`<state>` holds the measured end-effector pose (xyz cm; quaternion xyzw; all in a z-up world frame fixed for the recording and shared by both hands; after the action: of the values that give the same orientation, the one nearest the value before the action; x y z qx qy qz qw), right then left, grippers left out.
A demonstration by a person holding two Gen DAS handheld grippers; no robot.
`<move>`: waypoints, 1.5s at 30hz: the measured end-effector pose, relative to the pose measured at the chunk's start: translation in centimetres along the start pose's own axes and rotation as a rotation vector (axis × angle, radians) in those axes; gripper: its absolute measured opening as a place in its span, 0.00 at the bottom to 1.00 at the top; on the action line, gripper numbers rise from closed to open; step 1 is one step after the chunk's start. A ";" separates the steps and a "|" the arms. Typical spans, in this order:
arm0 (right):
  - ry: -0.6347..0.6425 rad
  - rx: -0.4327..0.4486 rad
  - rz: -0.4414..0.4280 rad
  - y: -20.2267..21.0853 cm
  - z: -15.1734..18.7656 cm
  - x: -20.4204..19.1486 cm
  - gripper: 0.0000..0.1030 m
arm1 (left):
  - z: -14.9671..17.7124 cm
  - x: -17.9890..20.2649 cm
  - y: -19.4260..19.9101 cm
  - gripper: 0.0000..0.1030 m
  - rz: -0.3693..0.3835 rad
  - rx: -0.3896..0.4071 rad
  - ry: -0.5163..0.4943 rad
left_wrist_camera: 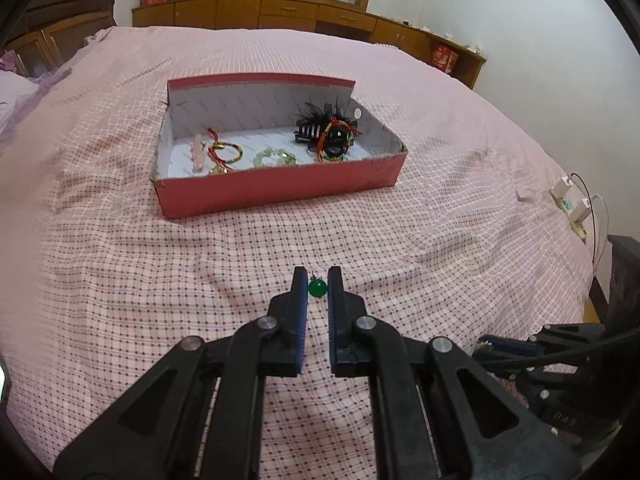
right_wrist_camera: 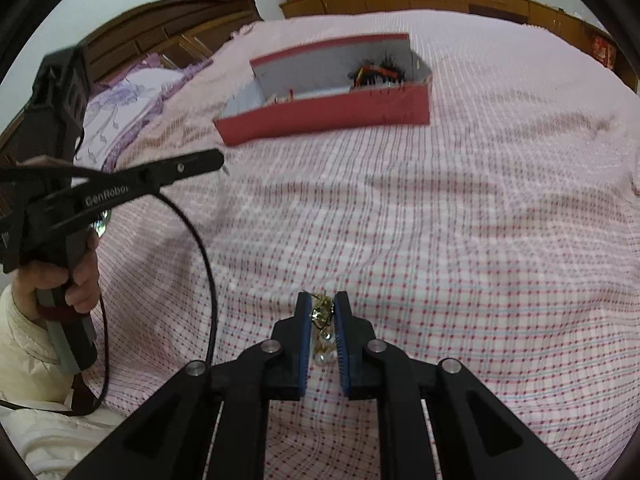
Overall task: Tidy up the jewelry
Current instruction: 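Carry the earring and pearl charm into the red shoebox and open both grippers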
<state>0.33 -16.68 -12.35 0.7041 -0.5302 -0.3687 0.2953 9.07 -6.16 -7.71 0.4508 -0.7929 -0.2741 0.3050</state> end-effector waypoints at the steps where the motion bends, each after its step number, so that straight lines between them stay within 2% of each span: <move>1: -0.002 0.014 -0.001 0.3 -0.3 0.1 0.13 | -0.1 0.0 0.2 0.00 -0.002 0.005 0.001; 9: 0.007 0.095 -0.001 1.5 -2.7 0.2 0.13 | -1.4 0.4 1.2 0.00 -0.014 0.039 -0.013; 16: 0.036 0.196 0.015 2.4 -6.5 -0.4 0.12 | -3.1 0.2 1.3 0.00 -0.026 0.067 -0.015; 35: 0.065 0.419 0.027 2.6 -16.8 -1.1 0.12 | -10.6 -1.9 1.8 0.00 -0.109 0.256 0.003; 45: 0.075 0.514 0.104 0.8 -21.3 0.2 0.12 | -13.2 -3.8 -0.4 0.00 -0.155 0.316 0.009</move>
<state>17.69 -16.54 0.02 0.7410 -0.6305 -0.1800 0.1450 20.47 -5.12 -0.10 0.5541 -0.7876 -0.1666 0.2119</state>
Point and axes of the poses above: each gripper's, at about its wrist camera, not at the fingertips, and y roughly against the way its jaws point, x to its right, z to its underside, the point moved 10 cm from there along -y, roughly the way its jaws point, and after that the axes turned 4 degrees about z, right-handed, at the moved point
